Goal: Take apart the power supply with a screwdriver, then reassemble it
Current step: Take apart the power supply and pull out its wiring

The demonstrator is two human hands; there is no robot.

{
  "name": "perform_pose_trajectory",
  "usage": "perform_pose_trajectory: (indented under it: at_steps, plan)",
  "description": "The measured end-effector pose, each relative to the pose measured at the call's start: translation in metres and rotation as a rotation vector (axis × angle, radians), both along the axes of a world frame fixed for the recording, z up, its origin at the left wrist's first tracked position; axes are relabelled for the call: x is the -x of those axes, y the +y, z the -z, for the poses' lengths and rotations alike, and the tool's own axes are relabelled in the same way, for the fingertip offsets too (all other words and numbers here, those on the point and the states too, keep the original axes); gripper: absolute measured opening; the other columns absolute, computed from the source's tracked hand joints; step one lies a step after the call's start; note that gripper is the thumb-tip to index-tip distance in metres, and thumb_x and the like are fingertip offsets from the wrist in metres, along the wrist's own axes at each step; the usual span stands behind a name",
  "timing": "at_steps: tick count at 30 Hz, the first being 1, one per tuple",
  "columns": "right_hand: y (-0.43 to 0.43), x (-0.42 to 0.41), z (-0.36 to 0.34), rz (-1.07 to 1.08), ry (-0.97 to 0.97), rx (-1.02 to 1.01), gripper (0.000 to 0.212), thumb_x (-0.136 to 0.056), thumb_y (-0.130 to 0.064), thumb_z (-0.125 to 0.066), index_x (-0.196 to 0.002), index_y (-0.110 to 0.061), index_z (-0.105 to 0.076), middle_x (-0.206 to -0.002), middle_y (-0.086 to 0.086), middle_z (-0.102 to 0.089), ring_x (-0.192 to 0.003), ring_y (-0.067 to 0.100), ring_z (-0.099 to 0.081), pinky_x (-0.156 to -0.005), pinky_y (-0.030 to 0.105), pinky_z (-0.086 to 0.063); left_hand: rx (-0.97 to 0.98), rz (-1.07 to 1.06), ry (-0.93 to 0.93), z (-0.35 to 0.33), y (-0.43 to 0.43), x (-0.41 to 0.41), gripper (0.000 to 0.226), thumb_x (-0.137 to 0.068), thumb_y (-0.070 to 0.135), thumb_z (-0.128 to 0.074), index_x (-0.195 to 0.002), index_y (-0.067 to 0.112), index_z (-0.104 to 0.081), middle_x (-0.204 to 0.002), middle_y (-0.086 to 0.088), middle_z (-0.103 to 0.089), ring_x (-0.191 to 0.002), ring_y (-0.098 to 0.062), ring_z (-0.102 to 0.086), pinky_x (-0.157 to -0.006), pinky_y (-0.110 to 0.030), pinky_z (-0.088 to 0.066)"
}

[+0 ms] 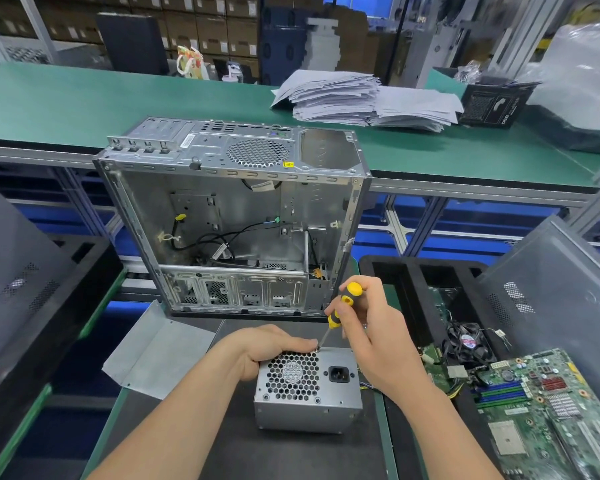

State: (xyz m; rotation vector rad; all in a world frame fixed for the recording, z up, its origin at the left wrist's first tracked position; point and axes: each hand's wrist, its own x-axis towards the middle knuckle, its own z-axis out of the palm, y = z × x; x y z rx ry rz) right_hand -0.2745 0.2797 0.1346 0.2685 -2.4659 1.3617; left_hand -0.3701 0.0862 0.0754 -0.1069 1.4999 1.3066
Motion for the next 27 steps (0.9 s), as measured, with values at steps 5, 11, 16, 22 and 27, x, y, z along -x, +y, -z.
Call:
perform_pose_trajectory:
  at_steps: [5, 11, 16, 22, 27]
  plan:
    - [0.0, -0.001, -0.011, 0.016, -0.026, -0.107, 0.032, -0.099, -0.036, -0.068, -0.098, -0.044, -0.037, -0.079, -0.005, -0.062, -0.065, 0.019, -0.063, -0.064, 0.041, -0.053, -0.014, 0.001, -0.017, -0.002, -0.001, 0.001, 0.057, -0.082, 0.033, -0.086, -0.124, -0.003, -0.071, -0.119, -0.019, -0.075, -0.114, -0.033, -0.071, -0.107, -0.051, -0.053]
    - [-0.002, 0.001, -0.02, -0.022, -0.009, -0.156, 0.023, -0.1, -0.032, -0.069, -0.104, -0.04, -0.048, -0.072, -0.003, -0.063, -0.062, 0.015, -0.071, -0.064, 0.043, -0.058, -0.025, -0.031, -0.049, -0.001, 0.0, 0.001, 0.057, -0.085, 0.028, -0.084, -0.129, -0.004, -0.068, -0.123, -0.019, -0.073, -0.122, -0.035, -0.067, -0.108, -0.05, -0.052]
    - [-0.002, 0.006, -0.025, 0.075, 0.062, -0.309, 0.044, -0.093, -0.052, -0.071, -0.082, -0.018, -0.046, -0.061, -0.001, -0.056, -0.056, 0.016, -0.061, -0.053, 0.033, -0.05, -0.038, -0.013, -0.064, 0.0, 0.0, 0.001, 0.054, -0.086, 0.029, -0.084, -0.127, -0.003, -0.07, -0.122, -0.018, -0.074, -0.116, -0.033, -0.071, -0.106, -0.048, -0.053]
    - [0.001, 0.009, -0.029, -0.123, -0.043, -0.194, 0.013, -0.095, -0.04, -0.072, -0.097, -0.038, -0.059, -0.088, -0.014, -0.069, -0.074, 0.013, -0.065, -0.064, 0.019, -0.048, -0.052, -0.037, -0.031, -0.001, -0.002, 0.0, 0.051, -0.084, 0.026, -0.085, -0.123, -0.004, -0.072, -0.119, -0.019, -0.075, -0.113, -0.034, -0.072, -0.103, -0.048, -0.055]
    - [0.004, 0.01, -0.036, -0.152, -0.105, -0.261, 0.016, -0.098, -0.027, -0.064, -0.097, -0.037, -0.051, -0.074, -0.002, -0.065, -0.066, 0.02, -0.067, -0.063, 0.046, -0.055, -0.035, -0.046, -0.032, -0.002, 0.0, -0.001, 0.053, -0.086, 0.025, -0.084, -0.127, -0.005, -0.069, -0.12, -0.02, -0.074, -0.117, -0.035, -0.07, -0.105, -0.049, -0.055]
